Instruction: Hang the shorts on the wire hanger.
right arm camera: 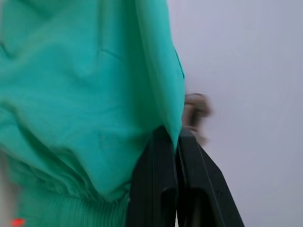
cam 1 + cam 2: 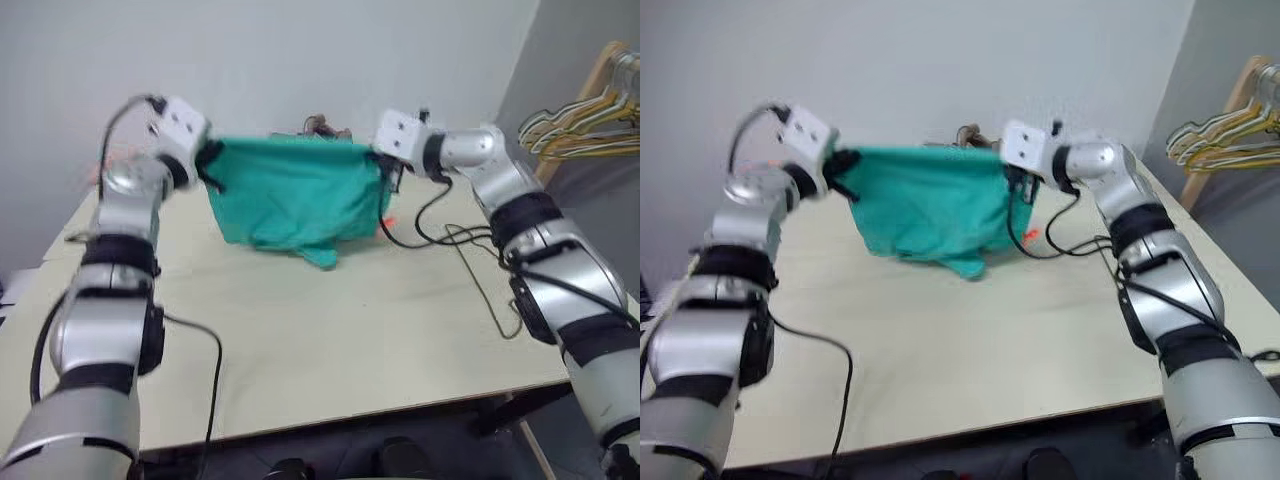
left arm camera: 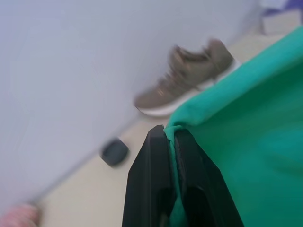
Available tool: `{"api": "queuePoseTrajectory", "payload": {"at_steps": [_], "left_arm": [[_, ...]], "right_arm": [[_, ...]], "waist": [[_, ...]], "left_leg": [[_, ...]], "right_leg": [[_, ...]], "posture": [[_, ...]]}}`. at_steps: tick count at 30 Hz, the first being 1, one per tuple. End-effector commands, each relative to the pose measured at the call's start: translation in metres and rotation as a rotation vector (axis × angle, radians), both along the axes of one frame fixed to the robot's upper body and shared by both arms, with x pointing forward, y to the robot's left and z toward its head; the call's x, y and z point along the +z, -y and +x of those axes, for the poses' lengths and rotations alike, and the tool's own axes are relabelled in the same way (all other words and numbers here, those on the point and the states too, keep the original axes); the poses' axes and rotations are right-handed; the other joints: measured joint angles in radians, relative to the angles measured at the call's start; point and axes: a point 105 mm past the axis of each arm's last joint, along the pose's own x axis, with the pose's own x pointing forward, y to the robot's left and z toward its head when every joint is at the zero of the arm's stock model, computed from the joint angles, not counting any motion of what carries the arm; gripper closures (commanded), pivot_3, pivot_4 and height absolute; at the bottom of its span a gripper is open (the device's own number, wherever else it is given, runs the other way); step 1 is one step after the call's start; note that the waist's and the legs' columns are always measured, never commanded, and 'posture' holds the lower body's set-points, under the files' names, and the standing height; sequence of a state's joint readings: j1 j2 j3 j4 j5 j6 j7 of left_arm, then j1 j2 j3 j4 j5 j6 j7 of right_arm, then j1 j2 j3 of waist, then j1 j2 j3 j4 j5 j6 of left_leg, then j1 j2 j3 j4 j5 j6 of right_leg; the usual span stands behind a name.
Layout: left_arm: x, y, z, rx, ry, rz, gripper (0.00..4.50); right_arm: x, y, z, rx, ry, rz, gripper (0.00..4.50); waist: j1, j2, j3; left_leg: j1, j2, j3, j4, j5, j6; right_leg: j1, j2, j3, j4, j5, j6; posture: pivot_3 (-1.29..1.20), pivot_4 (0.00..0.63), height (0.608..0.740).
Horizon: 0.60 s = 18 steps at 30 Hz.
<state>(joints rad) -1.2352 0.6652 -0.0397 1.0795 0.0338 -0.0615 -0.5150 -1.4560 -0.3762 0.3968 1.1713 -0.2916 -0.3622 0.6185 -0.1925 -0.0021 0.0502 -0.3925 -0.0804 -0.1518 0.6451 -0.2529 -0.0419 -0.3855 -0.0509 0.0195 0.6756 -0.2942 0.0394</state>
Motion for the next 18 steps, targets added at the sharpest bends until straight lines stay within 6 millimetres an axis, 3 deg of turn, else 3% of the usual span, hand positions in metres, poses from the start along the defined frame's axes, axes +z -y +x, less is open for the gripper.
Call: {"api": "queuePoseTrajectory", "payload": {"at_steps": [1, 3, 5, 7, 9, 10, 12, 14, 16, 18], "left_arm": [[0.09, -0.031, -0.018, 0.173, 0.294, 0.106, 4.5], [0.133, -0.027, -0.035, 0.2, 0.458, 0.276, 4.5], [0.16, -0.018, -0.052, 0.207, 0.604, 0.498, 4.5], [0.17, -0.015, -0.063, 0.21, 0.683, 0.622, 4.5], [0.164, -0.018, -0.069, 0.206, 0.712, 0.734, 4.5], [0.154, -0.021, -0.07, 0.192, 0.698, 0.801, 4.5], [0.093, -0.038, -0.061, 0.107, 0.502, 0.876, 4.5], [0.038, -0.053, -0.06, 0.025, 0.313, 0.831, 4.5], [-0.025, -0.065, -0.07, -0.066, 0.083, 0.719, 4.5], [-0.077, -0.068, -0.094, -0.168, -0.131, 0.629, 4.5]], "right_arm": [[0.086, 0.006, -0.003, -0.095, 0.398, 0.057, 4.47], [0.121, 0.002, -0.016, -0.077, 0.578, 0.086, 4.47], [0.145, 0.003, -0.03, -0.054, 0.733, 0.105, 4.47], [0.151, 0.005, -0.038, -0.025, 0.829, 0.105, 4.47], [0.141, 0.005, -0.043, 0.026, 0.864, 0.098, 4.47], [0.129, 0.005, -0.043, 0.061, 0.86, 0.081, 4.47], [0.068, 0.0, -0.039, 0.174, 0.727, 0.009, 4.47], [0.017, -0.002, -0.041, 0.26, 0.588, -0.029, 4.47], [-0.036, -0.004, -0.048, 0.329, 0.424, -0.06, 4.47], [-0.086, -0.005, -0.06, 0.394, 0.258, -0.111, 4.47]], "waist": [[-0.018, -0.001, 0.0], [-0.039, -0.001, 0.0], [-0.059, -0.001, 0.0], [-0.062, -0.001, -0.001], [-0.063, -0.001, -0.001], [-0.064, -0.001, -0.001], [-0.063, -0.001, -0.002], [-0.06, 0.0, -0.004], [-0.06, 0.0, -0.001], [-0.065, 0.0, -0.001]], "left_leg": [[-0.007, -0.001, 0.002, 0.0, 0.0, 0.0], [-0.017, -0.001, 0.006, 0.0, 0.001, -0.001], [-0.02, 0.0, 0.009, -0.004, 0.001, -0.001], [-0.019, 0.0, 0.016, -0.009, 0.001, -0.001], [-0.016, -0.001, 0.021, -0.015, 0.002, 0.0], [-0.015, -0.001, 0.023, -0.015, 0.002, 0.002], [-0.009, -0.002, 0.026, -0.015, 0.004, 0.003], [0.012, -0.001, 0.027, -0.016, 0.001, 0.008], [0.032, 0.001, 0.028, -0.017, 0.001, 0.011], [0.032, 0.002, 0.027, -0.014, 0.003, 0.014]], "right_leg": [[-0.009, -0.001, 0.001, 0.004, -0.001, 0.001], [-0.024, -0.003, 0.004, 0.006, -0.001, 0.001], [-0.029, -0.002, 0.006, 0.006, -0.001, 0.001], [-0.032, -0.002, 0.015, 0.005, -0.001, 0.001], [-0.033, -0.002, 0.022, 0.005, -0.001, 0.001], [-0.034, -0.002, 0.024, 0.007, -0.001, 0.001], [-0.031, -0.002, 0.027, 0.014, -0.001, 0.002], [-0.011, -0.001, 0.027, 0.015, -0.003, 0.004], [0.011, 0.0, 0.025, 0.015, -0.007, 0.009], [0.01, 0.002, 0.025, 0.019, -0.006, 0.008]], "posture": [[-0.2, 0.0, 0.74], [-0.19, 0.0, 0.74], [-0.18, 0.0, 0.74], [-0.17, 0.0, 0.74], [-0.16, 0.0, 0.74], [-0.15, 0.0, 0.74], [-0.15, 0.0, 0.74], [-0.14, 0.0, 0.74], [-0.14, 0.0, 0.74], [-0.14, 0.0, 0.74]]}}
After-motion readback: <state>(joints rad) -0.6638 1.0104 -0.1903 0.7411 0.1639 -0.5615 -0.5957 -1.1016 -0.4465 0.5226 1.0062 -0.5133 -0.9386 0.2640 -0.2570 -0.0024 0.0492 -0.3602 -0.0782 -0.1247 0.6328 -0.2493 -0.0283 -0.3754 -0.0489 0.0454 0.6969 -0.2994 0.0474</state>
